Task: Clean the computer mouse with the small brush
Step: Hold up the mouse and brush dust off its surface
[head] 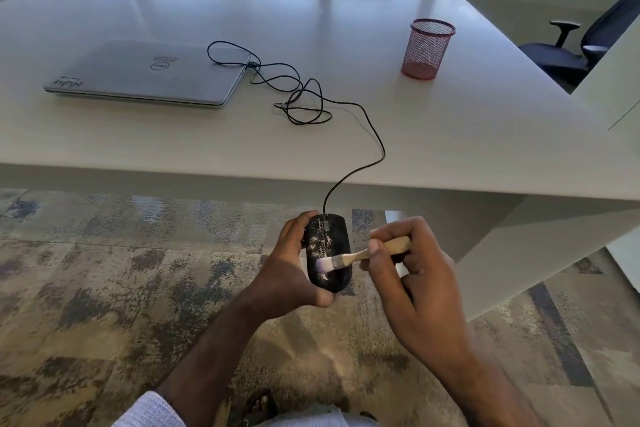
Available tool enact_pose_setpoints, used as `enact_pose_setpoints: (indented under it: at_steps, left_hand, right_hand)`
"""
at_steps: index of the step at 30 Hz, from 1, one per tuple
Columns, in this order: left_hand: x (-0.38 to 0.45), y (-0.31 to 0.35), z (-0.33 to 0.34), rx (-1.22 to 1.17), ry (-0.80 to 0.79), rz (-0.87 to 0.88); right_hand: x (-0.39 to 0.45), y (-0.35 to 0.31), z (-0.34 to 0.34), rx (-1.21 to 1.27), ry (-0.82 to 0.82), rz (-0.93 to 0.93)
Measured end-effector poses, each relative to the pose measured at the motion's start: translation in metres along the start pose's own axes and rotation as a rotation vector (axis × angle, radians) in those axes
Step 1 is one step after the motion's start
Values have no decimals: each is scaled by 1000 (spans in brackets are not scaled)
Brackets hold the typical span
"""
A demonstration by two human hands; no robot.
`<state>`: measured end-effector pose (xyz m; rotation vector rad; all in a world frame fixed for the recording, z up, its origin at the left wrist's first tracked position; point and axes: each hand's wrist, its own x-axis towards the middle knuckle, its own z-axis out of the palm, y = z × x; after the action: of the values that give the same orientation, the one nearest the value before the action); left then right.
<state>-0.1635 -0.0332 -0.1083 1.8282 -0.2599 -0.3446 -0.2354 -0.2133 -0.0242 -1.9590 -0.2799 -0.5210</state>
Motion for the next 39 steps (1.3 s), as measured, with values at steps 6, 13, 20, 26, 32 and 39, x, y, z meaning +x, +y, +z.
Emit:
enact_pose_setpoints:
  at_steps: [6,13,20,26,32,39]
  left_hand:
    - [1,-4,1,-3,17,16]
    - [5,-5,1,0,8,11]
    - [7,-5,2,-14,-2,2]
    - [8,-6,4,11,-2,11]
    - [8,-3,3,8,3,29]
    - [7,-3,4,29,15,43]
  right_hand:
    - [-4,9,9,-160,-133,-41]
    - [3,12,7,-109,-83,-40]
    - [5,14,10,-69,-80,-34]
    - [7,16,12,-95,-138,1]
    - [10,16,12,-142,-55,-33]
    - [10,13,12,-96,-25,-23]
